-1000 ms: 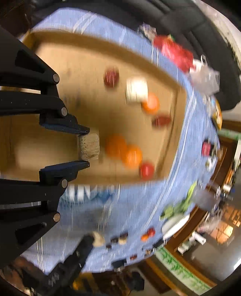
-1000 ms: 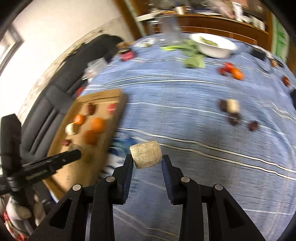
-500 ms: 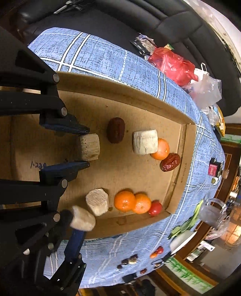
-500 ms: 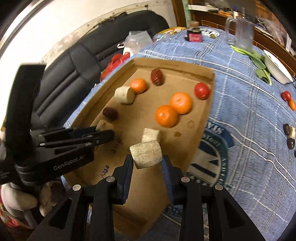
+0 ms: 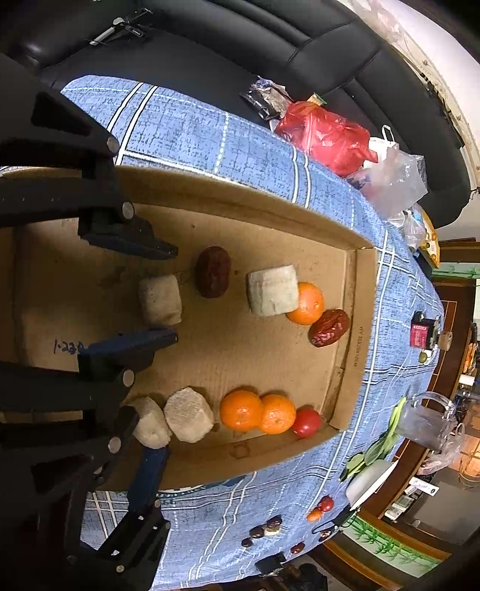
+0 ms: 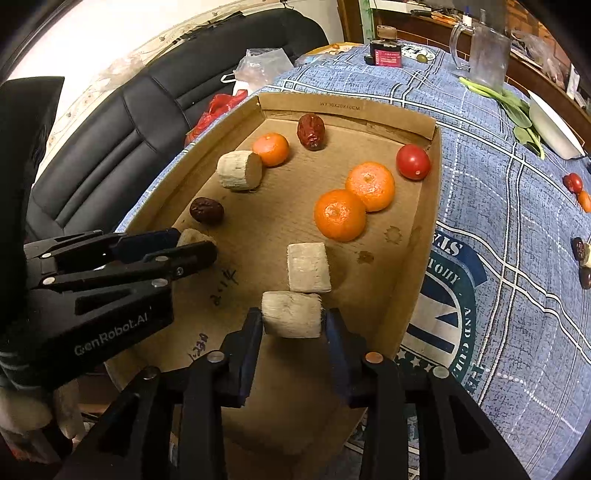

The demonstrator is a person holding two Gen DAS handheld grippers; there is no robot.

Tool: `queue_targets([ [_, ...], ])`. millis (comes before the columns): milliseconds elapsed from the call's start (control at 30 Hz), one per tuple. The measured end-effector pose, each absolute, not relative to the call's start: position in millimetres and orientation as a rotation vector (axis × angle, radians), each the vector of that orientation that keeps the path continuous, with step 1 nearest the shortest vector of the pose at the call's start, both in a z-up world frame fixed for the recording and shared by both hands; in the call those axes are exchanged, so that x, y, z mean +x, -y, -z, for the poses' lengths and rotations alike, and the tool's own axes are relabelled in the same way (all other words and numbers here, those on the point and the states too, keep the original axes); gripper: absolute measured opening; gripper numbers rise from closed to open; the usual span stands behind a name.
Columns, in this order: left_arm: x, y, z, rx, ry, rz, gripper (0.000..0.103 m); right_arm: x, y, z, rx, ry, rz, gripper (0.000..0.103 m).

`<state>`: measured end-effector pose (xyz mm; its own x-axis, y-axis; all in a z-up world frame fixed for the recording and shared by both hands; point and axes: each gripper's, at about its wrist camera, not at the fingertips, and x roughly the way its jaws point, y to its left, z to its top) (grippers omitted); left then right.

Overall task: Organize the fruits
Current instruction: 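Carry both yam chunks into the tray and open both tools, then move both open tools back to the remaining dates and chestnuts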

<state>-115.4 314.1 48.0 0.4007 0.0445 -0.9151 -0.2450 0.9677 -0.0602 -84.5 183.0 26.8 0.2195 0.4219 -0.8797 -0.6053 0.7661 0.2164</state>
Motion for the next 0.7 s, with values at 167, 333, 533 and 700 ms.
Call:
queue_targets([
  [167, -113.8, -308.3, -61.5, -0.160, -1.112, -0.218, 0.043, -84.4, -171.4, -38.5, -0.159, -1.117, -0.724, 0.043],
  [333, -115.8, -297.5, -77.0, -0.099, -1.072, -0.277, 0.052, -78.4, -155.3, -45.3, -0.105, -1.105, -0.697, 0.046],
  [533, -117.6, -285.4, -92.6, -0.071, -1.036, -0.307, 0.053, -75.3, -134.5, -54.9, -0.063, -1.086, -0.664, 0.046],
  [700, -122.1, -267.0, -104.5, -0.030, -1.006, -0.329, 0.059, -76.3, -115.5, -61.1, -0.047, -1.068, -0.652, 0.046],
])
